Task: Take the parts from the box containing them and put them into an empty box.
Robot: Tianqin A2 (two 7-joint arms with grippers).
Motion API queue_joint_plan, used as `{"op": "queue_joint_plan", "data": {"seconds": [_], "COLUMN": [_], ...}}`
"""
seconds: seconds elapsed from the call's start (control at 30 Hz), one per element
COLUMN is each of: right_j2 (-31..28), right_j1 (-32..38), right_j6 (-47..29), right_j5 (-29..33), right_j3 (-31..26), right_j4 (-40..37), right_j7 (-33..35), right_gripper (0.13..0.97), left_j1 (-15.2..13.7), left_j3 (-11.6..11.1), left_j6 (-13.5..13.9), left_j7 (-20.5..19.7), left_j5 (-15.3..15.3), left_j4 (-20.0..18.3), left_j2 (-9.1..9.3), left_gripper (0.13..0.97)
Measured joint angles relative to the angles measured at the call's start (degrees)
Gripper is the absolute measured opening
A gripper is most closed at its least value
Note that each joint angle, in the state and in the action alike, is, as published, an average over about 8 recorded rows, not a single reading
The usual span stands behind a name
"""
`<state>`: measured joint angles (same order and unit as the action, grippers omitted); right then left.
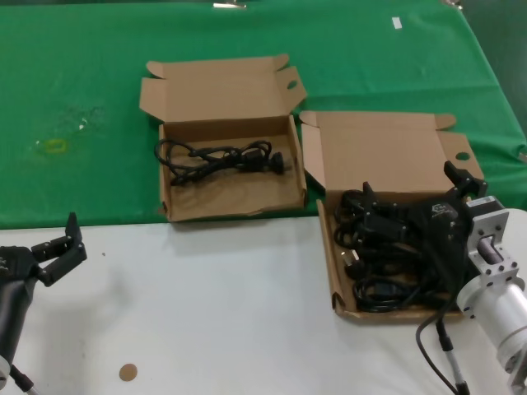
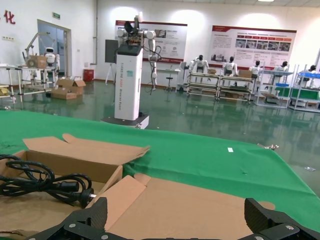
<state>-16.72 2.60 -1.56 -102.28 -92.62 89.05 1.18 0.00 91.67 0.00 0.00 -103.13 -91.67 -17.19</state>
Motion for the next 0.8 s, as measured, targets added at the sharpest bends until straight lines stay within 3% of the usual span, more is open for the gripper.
{"op": "queue_joint_plan", "data": {"seconds": [0.8], "right_j2": [0.0], "right_j1": [0.0], "right_j6": [0.0], "right_j5": [0.0], "right_j3": [0.0], "right_j4": [0.0], "right_j7": [0.0], "right_gripper": [0.966], "left_j1": [0.0], "left_j3": [0.0], "left_j6": [0.0], "left_j7": [0.0], "left_j5": [0.0], "left_j4": [0.0], "left_j2": [0.0], "left_gripper": [0.966]}}
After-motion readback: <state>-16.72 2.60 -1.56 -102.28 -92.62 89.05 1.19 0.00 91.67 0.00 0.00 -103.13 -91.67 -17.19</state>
